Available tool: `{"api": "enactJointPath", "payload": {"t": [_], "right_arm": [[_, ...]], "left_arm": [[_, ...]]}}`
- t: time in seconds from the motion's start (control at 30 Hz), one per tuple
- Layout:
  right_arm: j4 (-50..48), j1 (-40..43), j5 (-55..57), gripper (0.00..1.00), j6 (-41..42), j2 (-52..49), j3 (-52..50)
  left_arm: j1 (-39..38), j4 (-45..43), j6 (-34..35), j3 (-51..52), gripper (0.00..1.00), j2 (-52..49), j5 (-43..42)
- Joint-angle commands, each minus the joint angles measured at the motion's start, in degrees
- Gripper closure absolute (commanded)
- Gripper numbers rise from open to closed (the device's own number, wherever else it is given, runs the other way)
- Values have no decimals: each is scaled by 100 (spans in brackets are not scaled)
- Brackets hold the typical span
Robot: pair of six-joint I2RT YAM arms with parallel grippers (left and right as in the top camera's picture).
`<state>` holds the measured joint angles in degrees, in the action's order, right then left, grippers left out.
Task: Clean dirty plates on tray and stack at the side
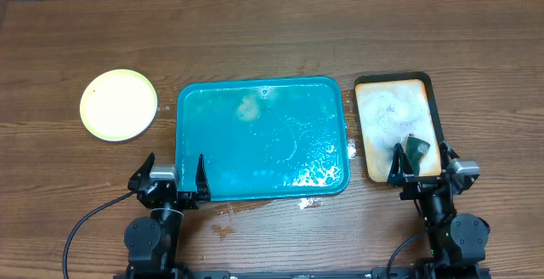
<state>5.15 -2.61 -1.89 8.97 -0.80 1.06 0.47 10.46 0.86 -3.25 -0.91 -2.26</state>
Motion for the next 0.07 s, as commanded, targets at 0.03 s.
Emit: {"api": "enactJointPath", "payload": {"t": [0.03], "right_arm": [[-37, 28, 74, 0, -4, 63, -59]], "left_arm": [[-28, -17, -131, 35, 0, 70, 79]]}}
